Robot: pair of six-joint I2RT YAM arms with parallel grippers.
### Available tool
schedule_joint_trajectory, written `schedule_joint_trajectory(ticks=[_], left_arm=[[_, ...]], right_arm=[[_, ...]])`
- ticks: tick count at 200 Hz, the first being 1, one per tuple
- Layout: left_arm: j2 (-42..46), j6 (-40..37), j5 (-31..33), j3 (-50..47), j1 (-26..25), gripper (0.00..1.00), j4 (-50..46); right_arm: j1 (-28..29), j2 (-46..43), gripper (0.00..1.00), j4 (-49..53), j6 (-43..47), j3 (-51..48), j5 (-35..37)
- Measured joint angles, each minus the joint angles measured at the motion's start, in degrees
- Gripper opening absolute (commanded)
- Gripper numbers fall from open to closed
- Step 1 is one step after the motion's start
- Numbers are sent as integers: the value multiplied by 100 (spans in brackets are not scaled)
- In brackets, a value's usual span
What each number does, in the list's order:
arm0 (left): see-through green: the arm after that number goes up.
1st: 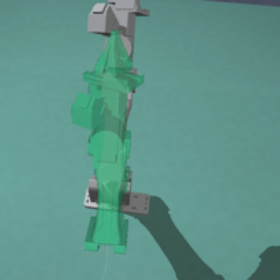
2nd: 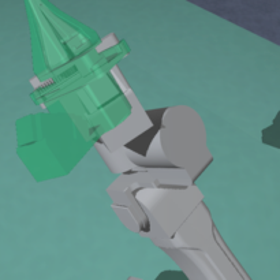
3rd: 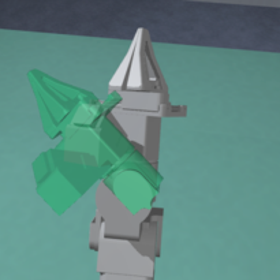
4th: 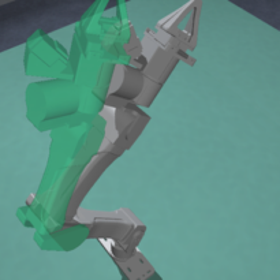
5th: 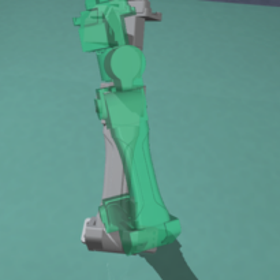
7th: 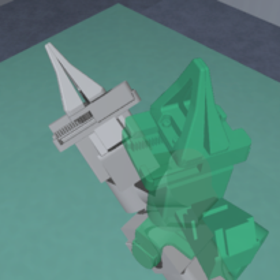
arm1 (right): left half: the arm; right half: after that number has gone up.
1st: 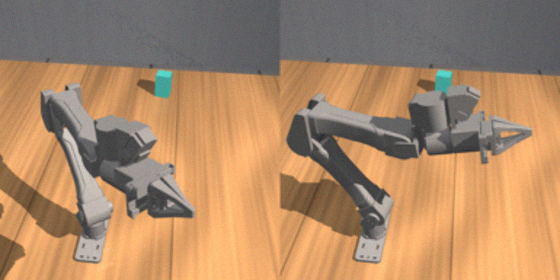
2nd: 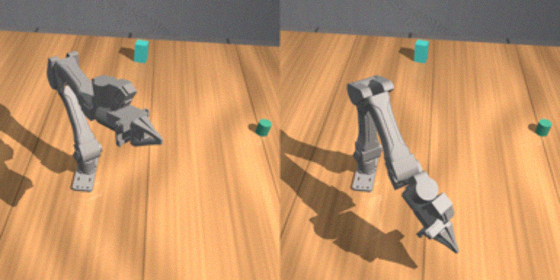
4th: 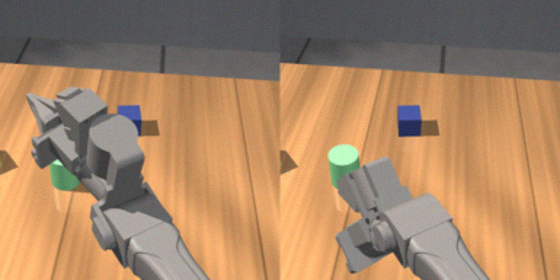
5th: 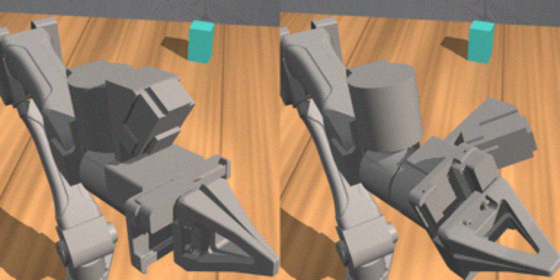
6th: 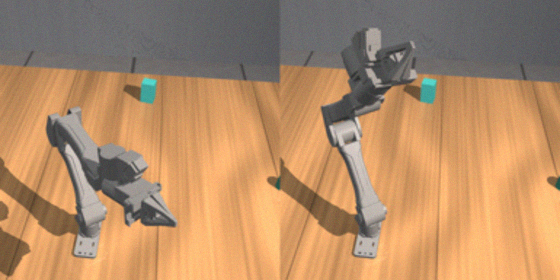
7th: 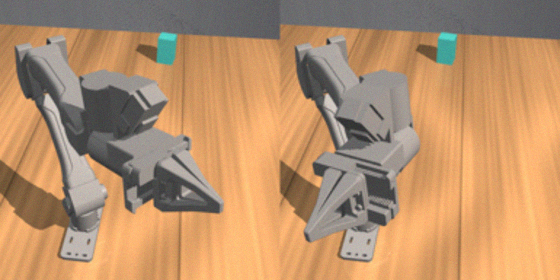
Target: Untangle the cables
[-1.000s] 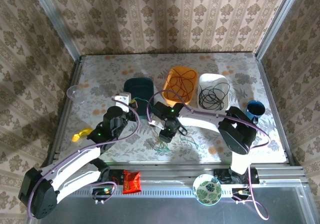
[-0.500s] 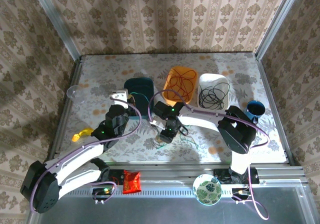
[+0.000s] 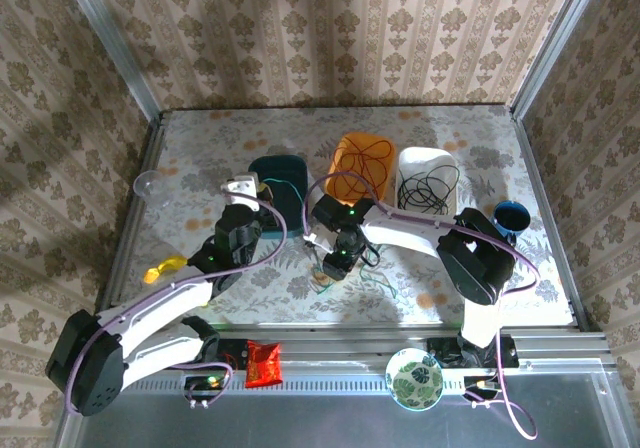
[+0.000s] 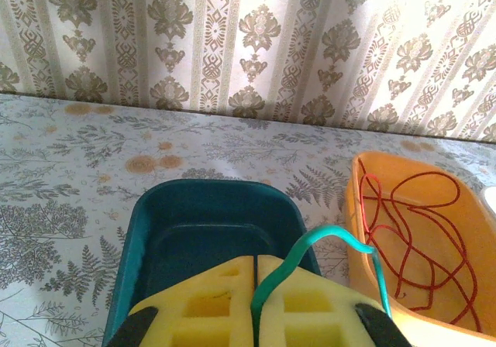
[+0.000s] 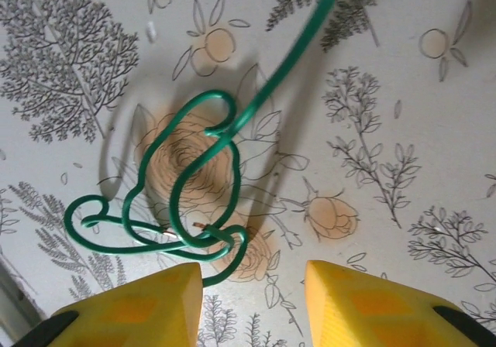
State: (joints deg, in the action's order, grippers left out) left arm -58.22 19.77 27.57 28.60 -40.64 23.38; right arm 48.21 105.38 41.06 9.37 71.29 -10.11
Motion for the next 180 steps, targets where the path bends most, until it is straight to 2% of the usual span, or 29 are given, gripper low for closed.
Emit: schedule_joint_trajectory(ticks=[34, 66, 112, 180], left_arm=[[-111, -2, 24, 35, -57, 0, 31], [-142, -2, 85, 79, -59, 0, 52], [-225, -4, 144, 122, -70, 0, 101], [-293, -46, 142, 267, -96, 0, 157]], right_arm=[[31, 61, 36, 317, 118, 164, -192], [44, 278, 39, 490, 166, 448, -304], [44, 295, 38, 726, 229, 452, -365], [28, 481, 16, 476, 151, 391, -170]])
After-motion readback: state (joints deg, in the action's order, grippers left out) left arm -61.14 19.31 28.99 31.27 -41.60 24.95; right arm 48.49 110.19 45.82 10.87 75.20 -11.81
